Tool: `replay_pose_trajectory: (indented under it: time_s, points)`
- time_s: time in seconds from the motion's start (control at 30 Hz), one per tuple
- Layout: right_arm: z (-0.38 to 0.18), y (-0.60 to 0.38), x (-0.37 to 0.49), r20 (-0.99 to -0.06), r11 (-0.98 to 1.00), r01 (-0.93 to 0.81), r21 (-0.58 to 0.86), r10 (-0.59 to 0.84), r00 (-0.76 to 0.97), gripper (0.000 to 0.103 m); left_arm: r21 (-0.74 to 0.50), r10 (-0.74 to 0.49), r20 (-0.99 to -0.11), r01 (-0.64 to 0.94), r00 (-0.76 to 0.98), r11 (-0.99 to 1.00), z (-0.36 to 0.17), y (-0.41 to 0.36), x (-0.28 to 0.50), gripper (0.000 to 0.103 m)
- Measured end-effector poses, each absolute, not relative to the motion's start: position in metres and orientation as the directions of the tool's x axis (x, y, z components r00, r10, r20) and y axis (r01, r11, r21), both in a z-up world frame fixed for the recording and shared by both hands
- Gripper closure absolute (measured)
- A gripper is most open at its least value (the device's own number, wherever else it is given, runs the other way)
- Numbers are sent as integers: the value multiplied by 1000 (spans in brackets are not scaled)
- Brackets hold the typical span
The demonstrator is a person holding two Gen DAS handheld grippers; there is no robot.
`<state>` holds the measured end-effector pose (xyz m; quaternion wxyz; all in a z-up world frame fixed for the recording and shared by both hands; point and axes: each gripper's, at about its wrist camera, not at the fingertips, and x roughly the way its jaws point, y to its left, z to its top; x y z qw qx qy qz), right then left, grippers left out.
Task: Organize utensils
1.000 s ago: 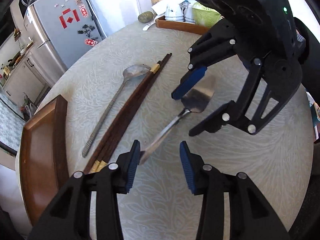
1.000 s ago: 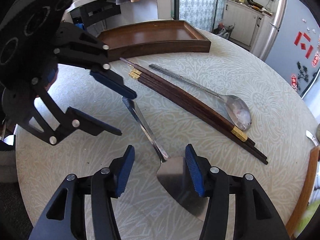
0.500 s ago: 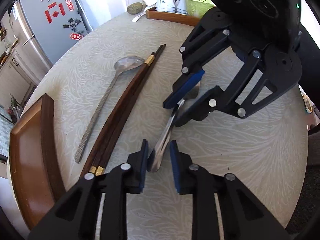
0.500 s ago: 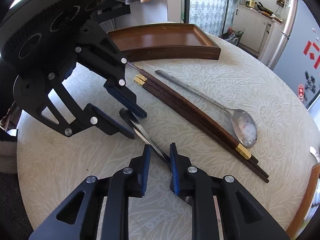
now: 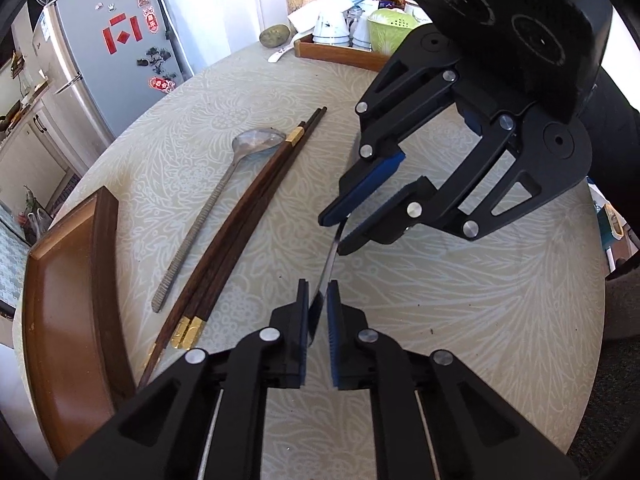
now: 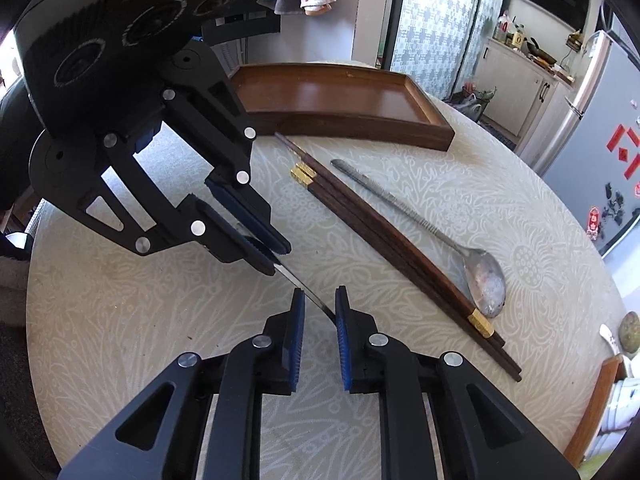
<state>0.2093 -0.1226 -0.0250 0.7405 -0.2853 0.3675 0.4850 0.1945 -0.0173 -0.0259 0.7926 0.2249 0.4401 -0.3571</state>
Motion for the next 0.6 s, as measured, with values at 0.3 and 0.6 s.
replay_pose_trajectory:
  time_s: [0.3,0.6]
  points:
    - [-27,-113,212,-837,321,-944,-78,494,237,91,17,-379,-862,766,338,643,-34,-14,202,97]
    - [-29,-104,217,-862,249,-963,-104,459,212,90,45,-382,-847,766,370,642,-40,-18,206,96]
